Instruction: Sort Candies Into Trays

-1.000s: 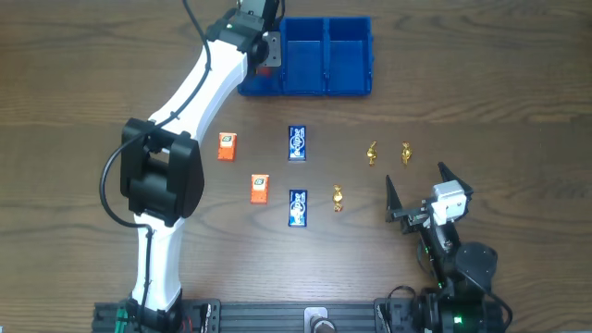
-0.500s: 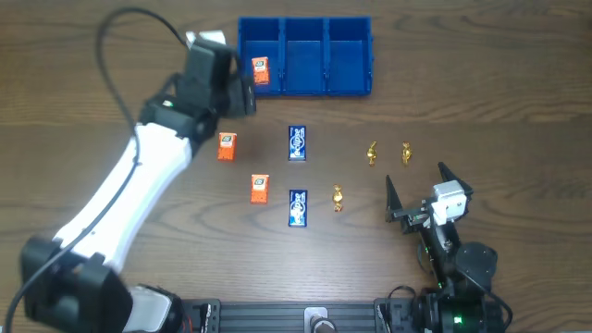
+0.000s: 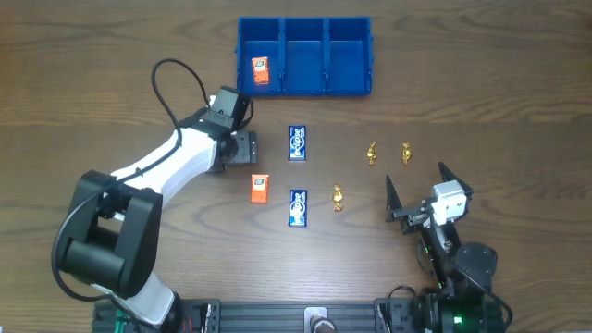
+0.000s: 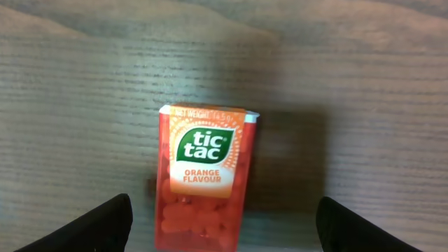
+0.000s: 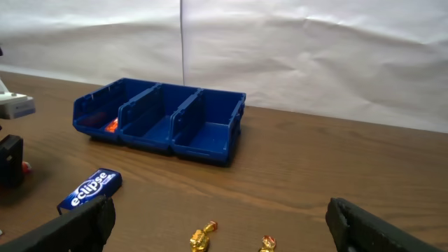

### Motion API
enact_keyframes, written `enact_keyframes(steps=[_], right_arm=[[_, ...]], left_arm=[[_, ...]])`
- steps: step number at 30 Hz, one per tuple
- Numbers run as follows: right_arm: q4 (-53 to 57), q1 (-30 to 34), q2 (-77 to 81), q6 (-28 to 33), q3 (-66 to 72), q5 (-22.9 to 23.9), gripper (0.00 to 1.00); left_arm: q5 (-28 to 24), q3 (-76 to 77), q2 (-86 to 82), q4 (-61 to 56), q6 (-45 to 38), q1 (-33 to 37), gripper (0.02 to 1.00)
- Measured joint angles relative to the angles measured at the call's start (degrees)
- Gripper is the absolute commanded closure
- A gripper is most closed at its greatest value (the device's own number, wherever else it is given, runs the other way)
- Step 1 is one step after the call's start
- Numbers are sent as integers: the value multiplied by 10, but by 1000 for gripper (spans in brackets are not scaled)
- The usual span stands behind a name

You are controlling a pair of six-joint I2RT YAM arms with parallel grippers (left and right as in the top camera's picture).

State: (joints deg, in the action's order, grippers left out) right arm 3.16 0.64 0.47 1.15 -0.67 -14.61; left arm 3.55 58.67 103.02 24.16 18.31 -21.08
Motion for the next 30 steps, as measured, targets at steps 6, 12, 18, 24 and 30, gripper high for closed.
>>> enact_keyframes(steps=[6,12,18,24,30], right_arm=[[0,0,0,0,0,0,1],[0,0,0,0,0,0,3],[0,0,0,0,0,0,3],[0,0,0,0,0,0,3],[0,0,0,0,0,0,3]], left_arm=[[-19,-20,0,-15,-29,35,286],[-19,-20,8,-40,-35,34,419],[-19,-20,10,-49,-42,34,667],[-21,-20,10,-51,-46,34,735],[8,60,-111,-27,-29,-22,755]])
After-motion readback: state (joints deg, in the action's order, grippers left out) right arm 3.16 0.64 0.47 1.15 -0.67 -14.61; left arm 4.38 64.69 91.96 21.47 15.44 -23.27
